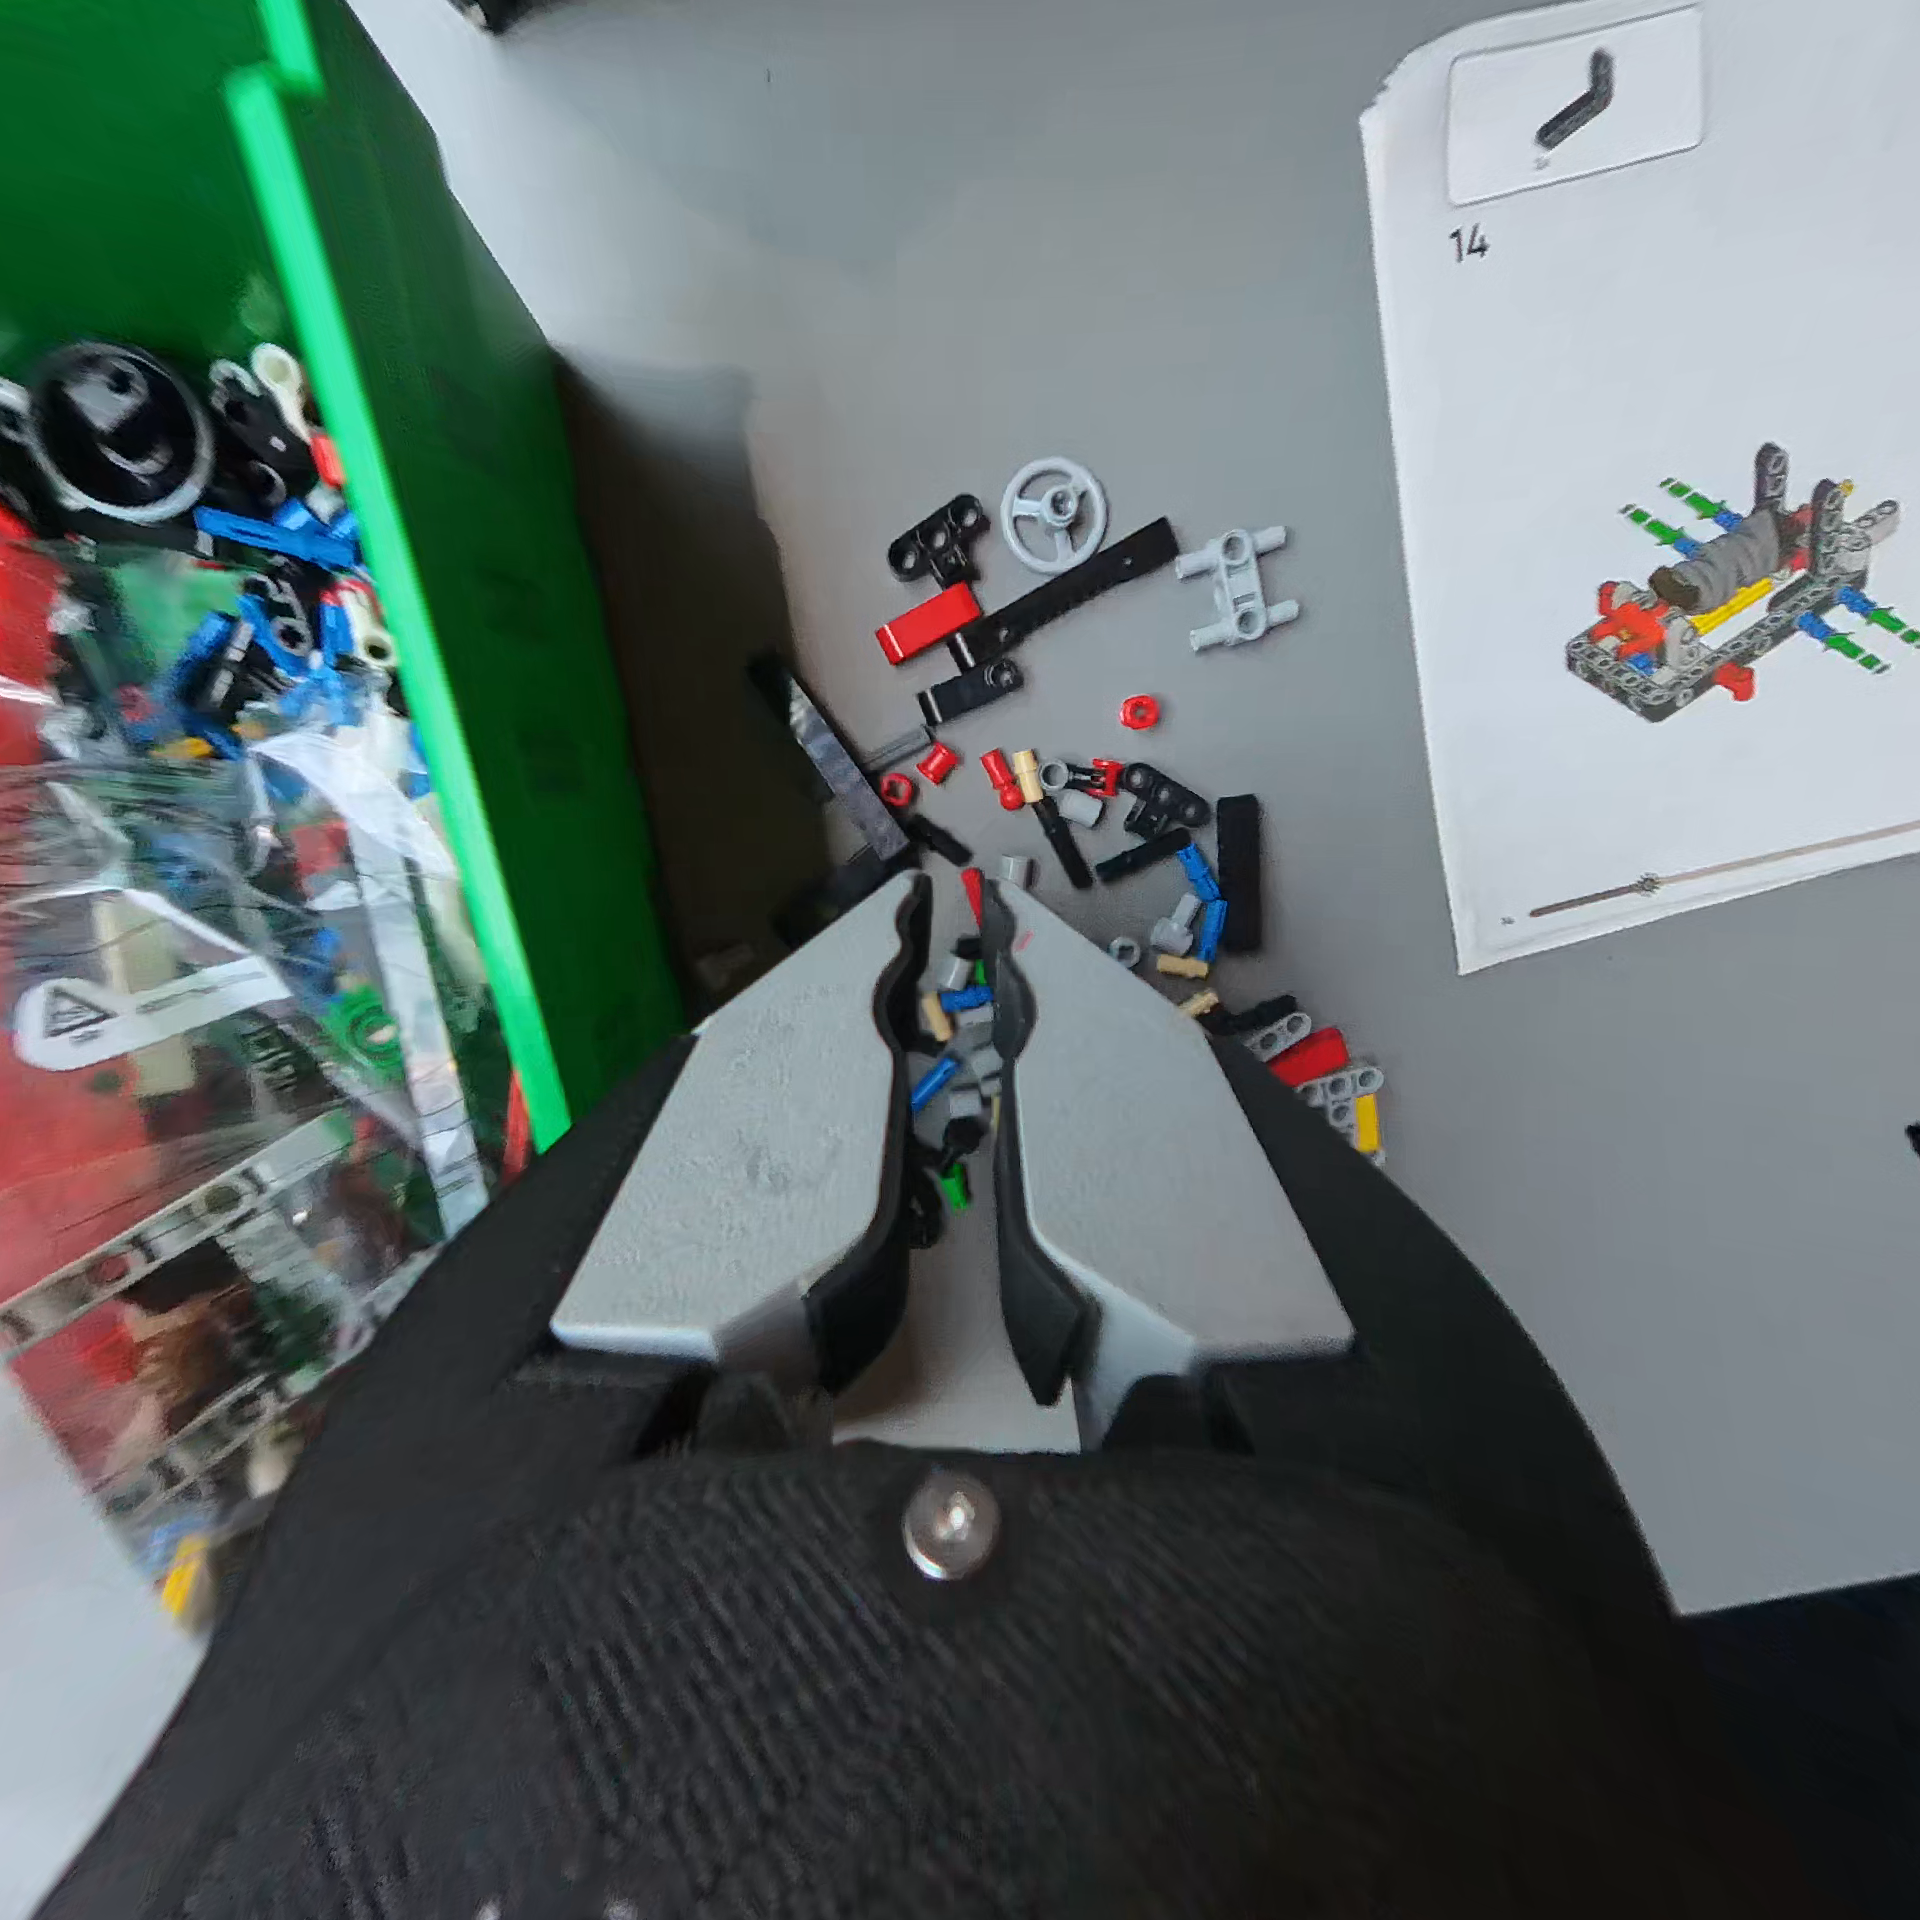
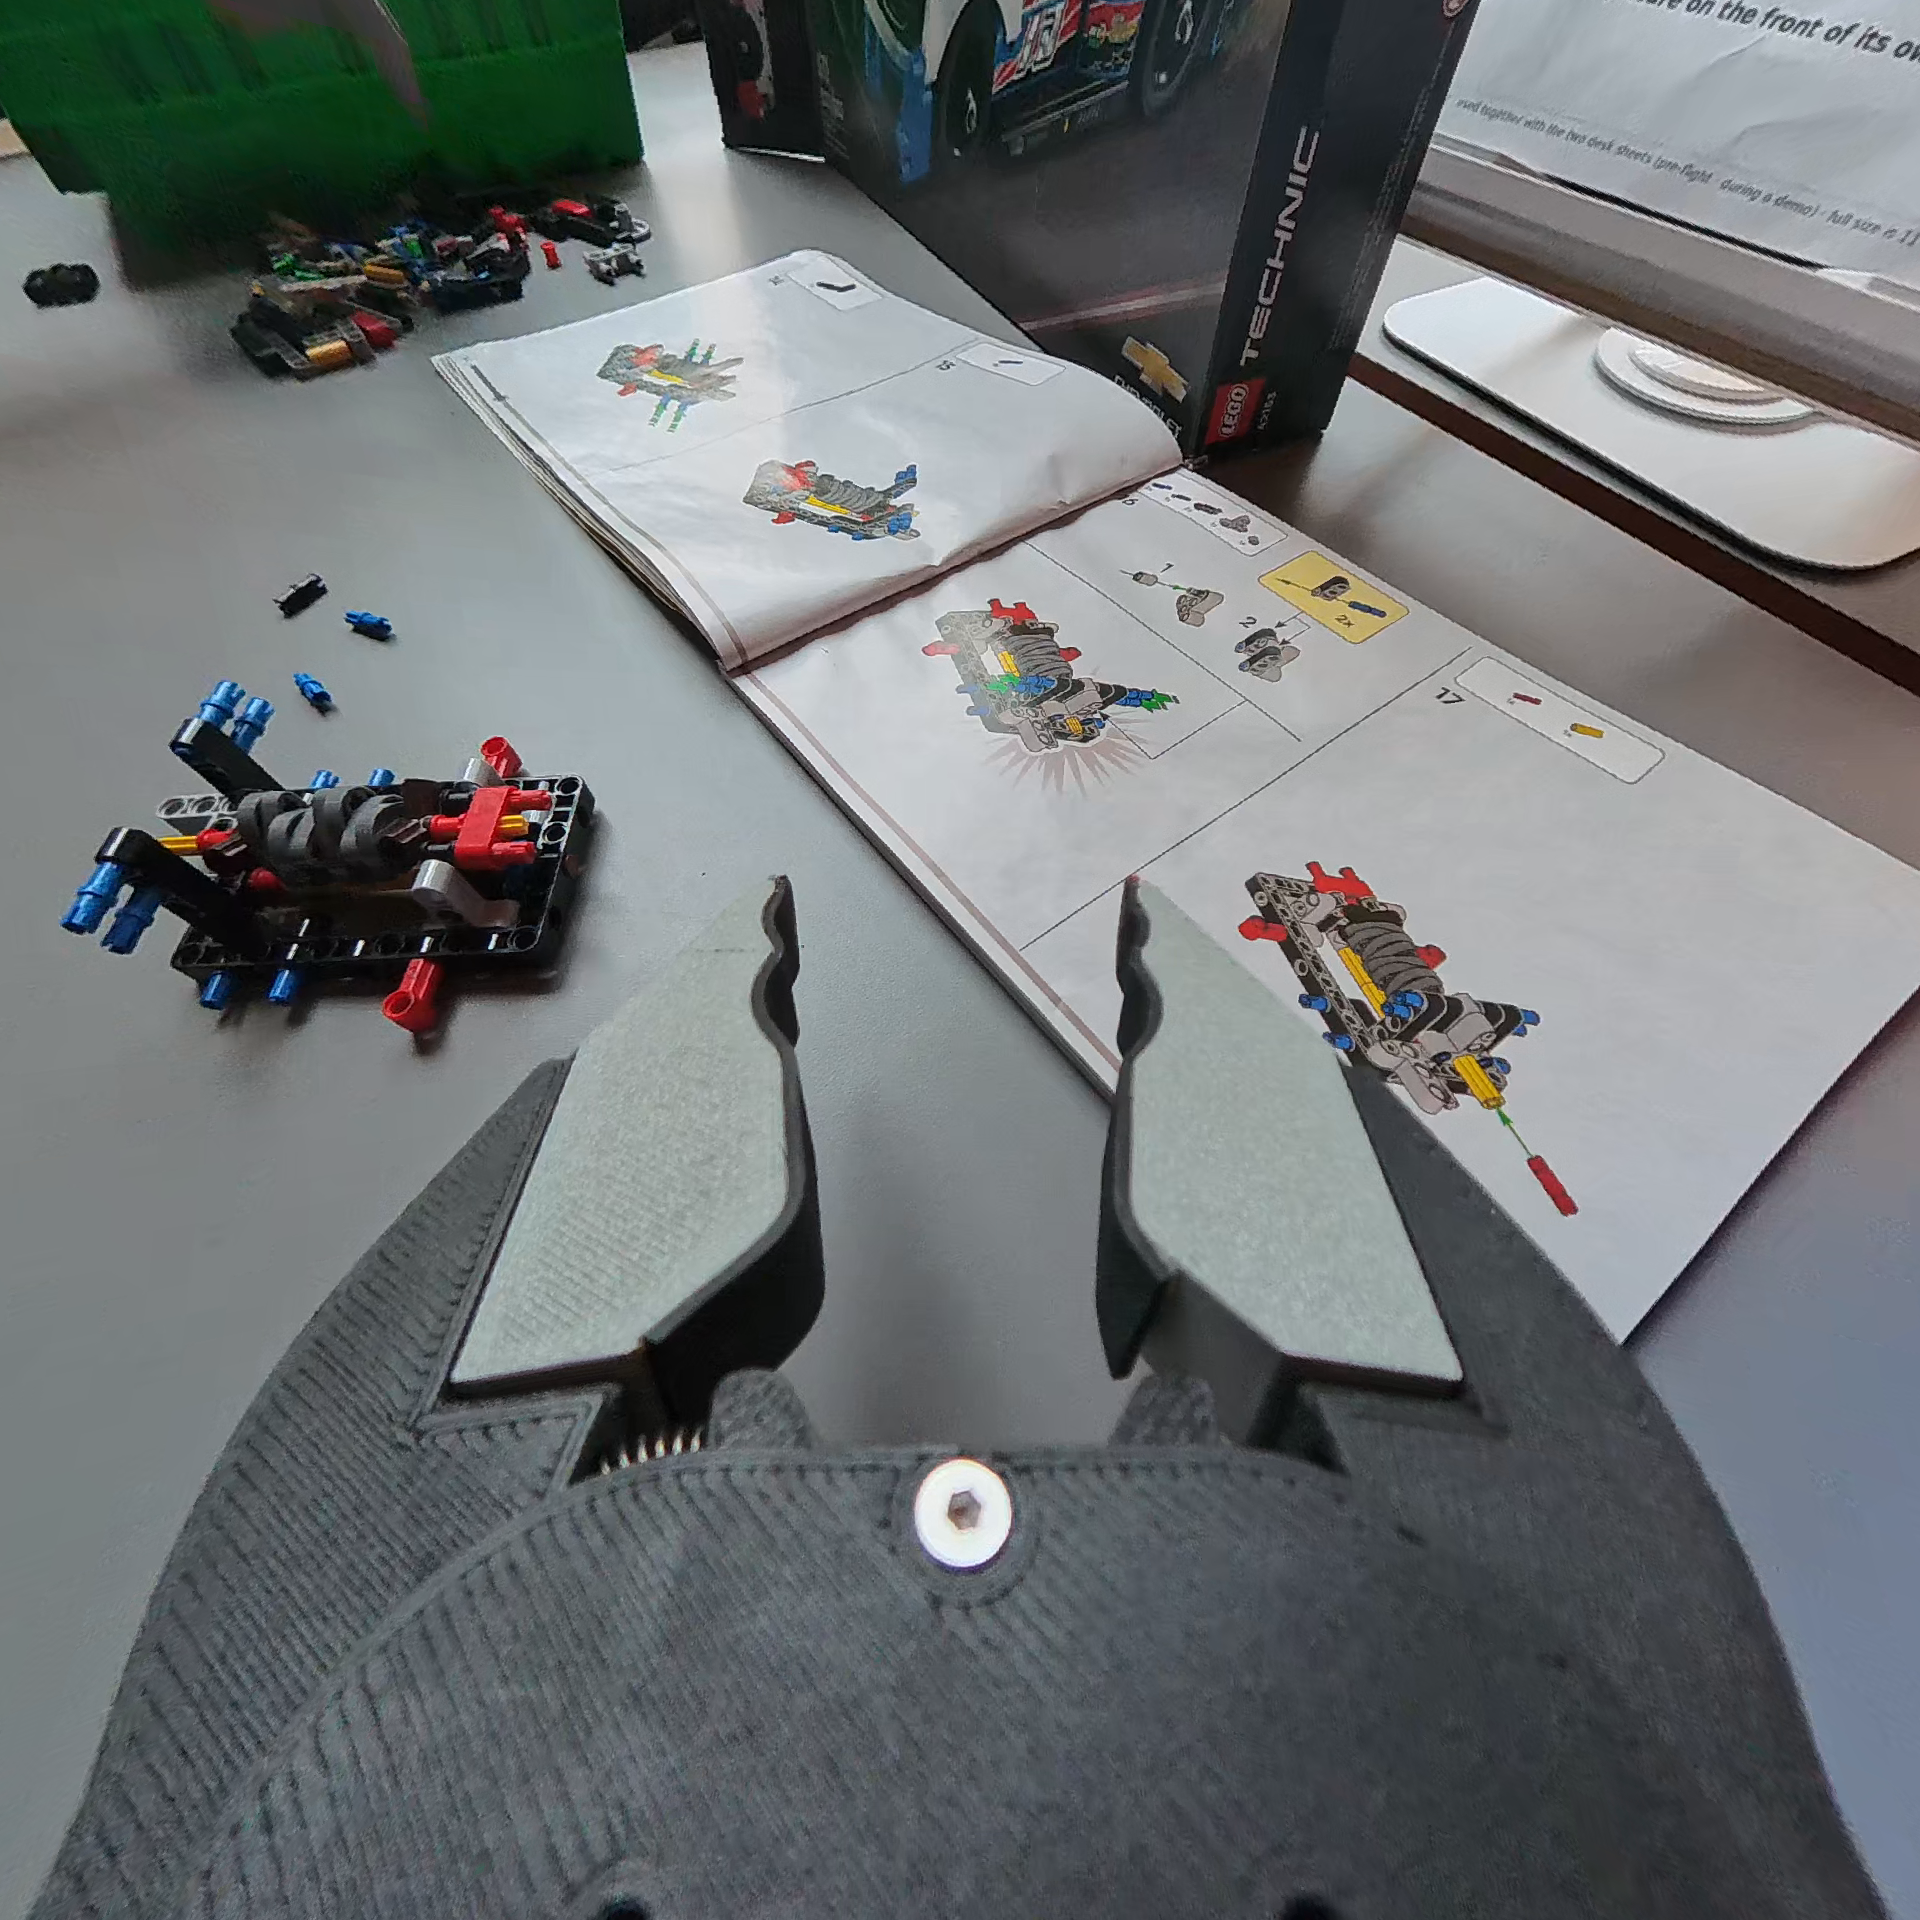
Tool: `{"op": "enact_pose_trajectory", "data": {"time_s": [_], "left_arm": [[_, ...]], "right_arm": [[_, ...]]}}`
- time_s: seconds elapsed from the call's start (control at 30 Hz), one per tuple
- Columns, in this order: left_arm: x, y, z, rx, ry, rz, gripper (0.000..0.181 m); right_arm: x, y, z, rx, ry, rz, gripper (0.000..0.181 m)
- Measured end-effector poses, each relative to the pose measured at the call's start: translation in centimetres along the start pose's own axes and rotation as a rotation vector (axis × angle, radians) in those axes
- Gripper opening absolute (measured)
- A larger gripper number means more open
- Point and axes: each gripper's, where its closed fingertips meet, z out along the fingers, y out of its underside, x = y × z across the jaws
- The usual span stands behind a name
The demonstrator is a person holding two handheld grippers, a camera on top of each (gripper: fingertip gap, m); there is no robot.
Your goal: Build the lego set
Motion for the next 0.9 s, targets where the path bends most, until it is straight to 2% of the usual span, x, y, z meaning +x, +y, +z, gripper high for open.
{"op": "enact_pose_trajectory", "data": {"time_s": [0.13,0.37,0.57,0.7,0.9], "left_arm": [[0.1,0.9,1.5,-0.002,0.000,-0.008,0.003],[-1.4,2.6,1.6,-0.091,-0.115,0.028,0.005],[-0.9,3.2,2.7,-0.119,-0.069,0.009,0.000],[-1.0,3.4,3.0,-0.138,-0.083,0.014,0.005],[-0.8,3.1,2.2,-0.120,-0.103,0.012,0.004]], "right_arm": [[0.0,0.0,0.0,0.000,-0.009,0.007,0.058],[-0.2,0.1,0.1,-0.012,-0.016,-0.006,0.056],[-0.3,0.1,0.1,-0.009,-0.015,-0.010,0.056],[-0.4,0.1,0.1,-0.008,-0.016,-0.010,0.056],[-0.4,0.1,0.1,-0.008,-0.017,-0.011,0.055]]}}
